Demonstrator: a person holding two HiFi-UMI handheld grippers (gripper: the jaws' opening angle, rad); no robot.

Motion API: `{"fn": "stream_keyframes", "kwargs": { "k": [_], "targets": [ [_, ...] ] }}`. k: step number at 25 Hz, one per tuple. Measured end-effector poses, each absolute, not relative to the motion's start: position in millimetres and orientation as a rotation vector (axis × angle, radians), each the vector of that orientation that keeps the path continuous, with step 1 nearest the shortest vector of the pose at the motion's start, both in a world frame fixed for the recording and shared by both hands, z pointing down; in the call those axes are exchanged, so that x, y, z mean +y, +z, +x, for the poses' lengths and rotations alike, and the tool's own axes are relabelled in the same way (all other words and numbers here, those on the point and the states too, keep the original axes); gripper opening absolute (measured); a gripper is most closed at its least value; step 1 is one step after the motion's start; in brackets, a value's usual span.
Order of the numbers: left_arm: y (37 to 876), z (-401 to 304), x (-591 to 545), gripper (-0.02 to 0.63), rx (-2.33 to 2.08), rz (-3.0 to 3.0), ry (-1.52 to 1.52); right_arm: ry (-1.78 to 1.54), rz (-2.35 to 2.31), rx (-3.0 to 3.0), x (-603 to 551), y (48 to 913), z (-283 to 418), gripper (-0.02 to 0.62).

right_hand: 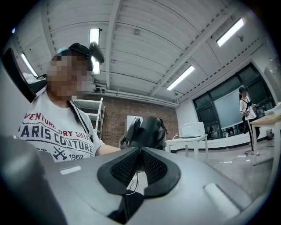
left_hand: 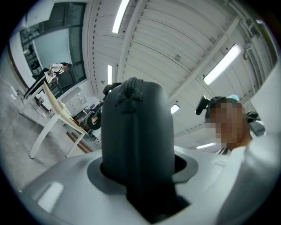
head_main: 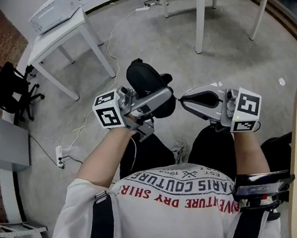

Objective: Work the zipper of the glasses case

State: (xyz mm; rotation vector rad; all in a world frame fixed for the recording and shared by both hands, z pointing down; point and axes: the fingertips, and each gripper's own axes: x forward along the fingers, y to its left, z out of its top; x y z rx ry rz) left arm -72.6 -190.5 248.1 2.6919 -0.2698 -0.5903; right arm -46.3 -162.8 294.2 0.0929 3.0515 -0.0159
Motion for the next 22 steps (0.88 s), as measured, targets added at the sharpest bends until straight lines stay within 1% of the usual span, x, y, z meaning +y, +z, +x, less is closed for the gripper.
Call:
{"fn": "stream_keyframes", "kwargs": {
  "k": [22],
  "targets": [
    [224,-99,-210,0.242,-0.424,2.526,-0.906,-0.082,0.059,2.989,-167,293,-46,0.018]
  ]
}}
